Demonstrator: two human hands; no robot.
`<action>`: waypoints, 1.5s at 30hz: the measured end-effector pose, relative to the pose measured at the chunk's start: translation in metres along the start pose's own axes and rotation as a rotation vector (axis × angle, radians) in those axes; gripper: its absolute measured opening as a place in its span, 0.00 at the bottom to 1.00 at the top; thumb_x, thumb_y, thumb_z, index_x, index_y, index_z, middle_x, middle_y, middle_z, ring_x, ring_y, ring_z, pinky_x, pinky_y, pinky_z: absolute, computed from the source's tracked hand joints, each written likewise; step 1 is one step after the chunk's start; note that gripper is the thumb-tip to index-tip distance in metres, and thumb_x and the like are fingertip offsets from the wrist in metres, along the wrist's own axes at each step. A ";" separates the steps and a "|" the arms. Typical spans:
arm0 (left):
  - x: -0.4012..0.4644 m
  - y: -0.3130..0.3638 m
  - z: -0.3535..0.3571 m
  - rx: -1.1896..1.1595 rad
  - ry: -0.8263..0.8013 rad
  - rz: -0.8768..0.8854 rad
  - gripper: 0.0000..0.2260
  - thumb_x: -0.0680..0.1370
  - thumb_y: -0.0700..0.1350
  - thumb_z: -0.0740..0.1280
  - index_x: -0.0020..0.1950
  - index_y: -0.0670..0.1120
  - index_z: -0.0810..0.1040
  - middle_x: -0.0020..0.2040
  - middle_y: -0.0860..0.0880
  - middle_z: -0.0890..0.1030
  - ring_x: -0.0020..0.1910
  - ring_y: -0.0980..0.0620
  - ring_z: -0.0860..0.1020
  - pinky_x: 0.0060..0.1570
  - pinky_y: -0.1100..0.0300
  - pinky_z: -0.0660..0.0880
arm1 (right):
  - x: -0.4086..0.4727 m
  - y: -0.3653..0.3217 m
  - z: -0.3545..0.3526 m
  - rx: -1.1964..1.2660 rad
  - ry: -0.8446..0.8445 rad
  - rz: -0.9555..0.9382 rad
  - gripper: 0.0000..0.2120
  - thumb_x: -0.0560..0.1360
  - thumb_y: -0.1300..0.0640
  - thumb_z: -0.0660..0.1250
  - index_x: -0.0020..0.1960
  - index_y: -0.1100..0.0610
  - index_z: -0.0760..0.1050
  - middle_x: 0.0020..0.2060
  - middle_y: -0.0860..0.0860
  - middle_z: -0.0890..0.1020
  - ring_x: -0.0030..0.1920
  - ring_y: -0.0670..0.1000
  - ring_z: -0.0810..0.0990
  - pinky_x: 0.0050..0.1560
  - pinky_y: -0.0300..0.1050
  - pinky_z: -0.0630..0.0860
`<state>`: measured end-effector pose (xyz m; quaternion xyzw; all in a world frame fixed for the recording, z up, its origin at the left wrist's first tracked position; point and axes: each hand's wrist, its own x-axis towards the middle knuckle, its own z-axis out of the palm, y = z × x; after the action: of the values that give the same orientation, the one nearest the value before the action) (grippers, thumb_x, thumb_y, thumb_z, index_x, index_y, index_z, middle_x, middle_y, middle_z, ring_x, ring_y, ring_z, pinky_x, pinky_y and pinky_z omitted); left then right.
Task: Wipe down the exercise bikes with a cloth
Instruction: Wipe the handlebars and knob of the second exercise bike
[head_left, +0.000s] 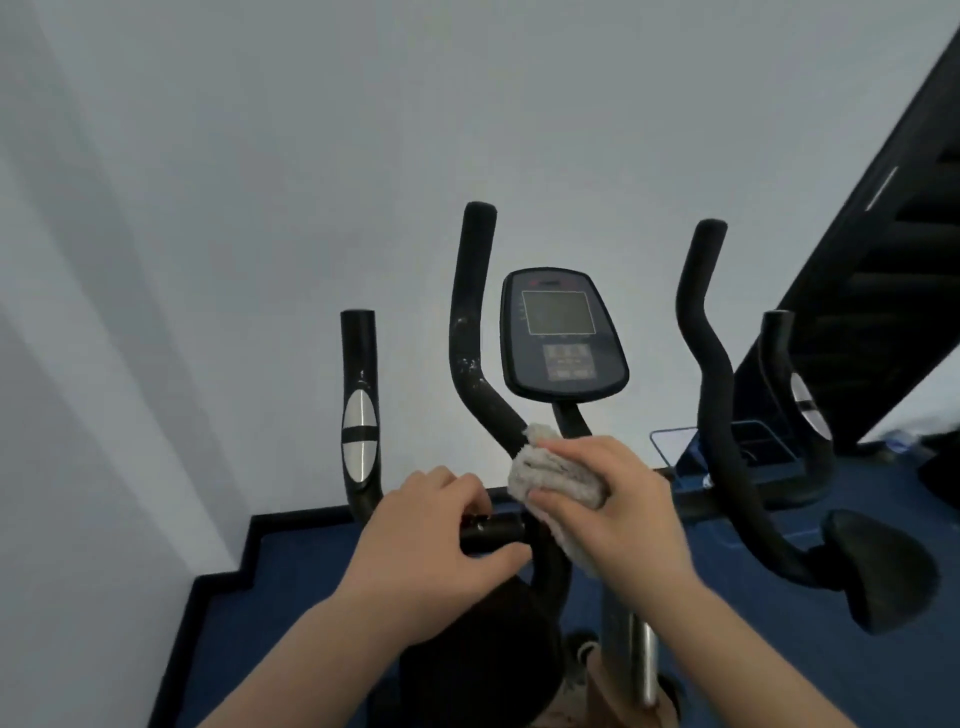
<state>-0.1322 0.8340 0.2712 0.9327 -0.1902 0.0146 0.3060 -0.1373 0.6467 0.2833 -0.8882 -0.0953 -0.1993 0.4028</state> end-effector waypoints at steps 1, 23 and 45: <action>-0.001 0.000 0.000 -0.014 0.009 -0.004 0.21 0.63 0.72 0.59 0.45 0.59 0.73 0.42 0.60 0.71 0.45 0.61 0.70 0.48 0.59 0.71 | 0.012 -0.002 0.003 -0.005 0.019 -0.031 0.19 0.65 0.55 0.77 0.54 0.44 0.80 0.48 0.42 0.81 0.49 0.40 0.78 0.52 0.35 0.73; 0.003 -0.004 -0.009 -0.079 0.308 -0.045 0.09 0.71 0.57 0.66 0.49 0.58 0.77 0.46 0.62 0.75 0.49 0.63 0.71 0.48 0.67 0.68 | 0.090 -0.011 0.004 0.162 0.211 0.130 0.13 0.63 0.51 0.76 0.45 0.47 0.78 0.41 0.42 0.82 0.43 0.39 0.79 0.44 0.28 0.72; 0.095 -0.052 -0.062 -0.078 0.667 -0.071 0.15 0.76 0.44 0.64 0.63 0.46 0.74 0.60 0.50 0.75 0.62 0.53 0.69 0.61 0.62 0.64 | 0.120 -0.035 0.071 -0.094 0.196 -0.231 0.16 0.61 0.53 0.80 0.42 0.51 0.75 0.42 0.41 0.77 0.41 0.39 0.75 0.40 0.28 0.71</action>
<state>-0.0198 0.8752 0.3061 0.8702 -0.0472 0.3012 0.3870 -0.0213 0.7247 0.3164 -0.8657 -0.1474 -0.3342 0.3424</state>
